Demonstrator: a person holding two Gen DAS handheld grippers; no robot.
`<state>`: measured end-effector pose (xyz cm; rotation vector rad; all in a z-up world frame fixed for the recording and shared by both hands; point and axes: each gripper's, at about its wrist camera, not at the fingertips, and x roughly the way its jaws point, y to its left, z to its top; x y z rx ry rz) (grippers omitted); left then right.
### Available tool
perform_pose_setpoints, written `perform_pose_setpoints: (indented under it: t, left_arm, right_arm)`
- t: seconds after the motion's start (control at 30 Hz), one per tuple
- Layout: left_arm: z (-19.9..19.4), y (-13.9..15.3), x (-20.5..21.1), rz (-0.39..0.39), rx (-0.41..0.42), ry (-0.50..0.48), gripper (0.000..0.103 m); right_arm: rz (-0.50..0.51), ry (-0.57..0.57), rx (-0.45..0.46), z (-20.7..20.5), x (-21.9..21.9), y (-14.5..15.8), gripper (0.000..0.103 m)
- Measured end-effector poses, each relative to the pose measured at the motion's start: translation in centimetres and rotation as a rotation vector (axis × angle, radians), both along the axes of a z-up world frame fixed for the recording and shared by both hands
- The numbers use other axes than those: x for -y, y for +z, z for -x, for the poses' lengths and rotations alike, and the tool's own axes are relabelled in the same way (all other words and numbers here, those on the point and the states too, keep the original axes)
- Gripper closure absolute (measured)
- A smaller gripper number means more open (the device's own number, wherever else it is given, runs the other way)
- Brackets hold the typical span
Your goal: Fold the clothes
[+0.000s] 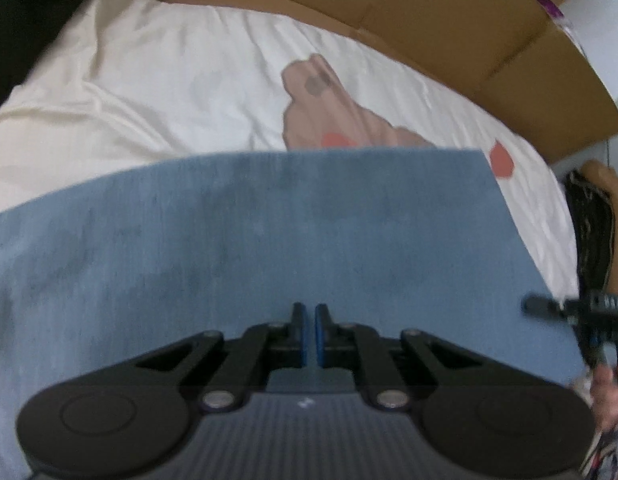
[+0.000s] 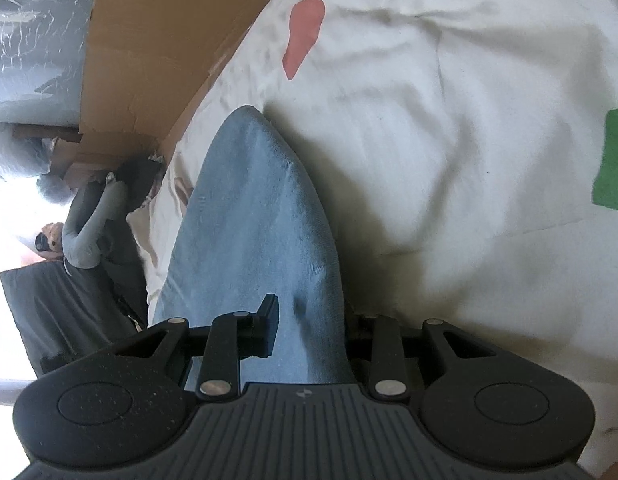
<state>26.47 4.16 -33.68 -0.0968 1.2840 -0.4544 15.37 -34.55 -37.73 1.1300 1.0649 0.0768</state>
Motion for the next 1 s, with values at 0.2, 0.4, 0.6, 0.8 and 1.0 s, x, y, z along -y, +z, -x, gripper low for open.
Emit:
perform_pose_setpoints:
  t: [0.2, 0.4, 0.6, 0.8, 1.0]
  left_arm:
    - [2.3, 0.2, -0.6, -0.005, -0.032, -0.010, 0.096]
    - [4.2, 0.1, -1.7, -0.009, -0.088, 0.001, 0.095]
    - [5.7, 0.3, -1.4, -0.025, -0.084, -0.041, 0.095]
    - [5.5, 1.1, -1.9, -0.014, -0.067, -0.029, 0.094]
    - [5.2, 3.0, -3.0, -0.008, -0.008, 0.015, 0.088]
  right_arm:
    - [0.012, 0.027, -0.015, -0.2, 0.0, -0.4, 0.089]
    - [0.058, 0.074, -0.032, -0.9, -0.3, 0.1, 0.094]
    - [0.112, 0.104, -0.027, -1.5, -0.9, 1.3, 0.096]
    - [0.156, 0.106, -0.006, -2.2, -2.3, 4.0, 0.096]
    - [0.196, 0.125, 0.004, -3.1, -3.8, 7.4, 0.097]
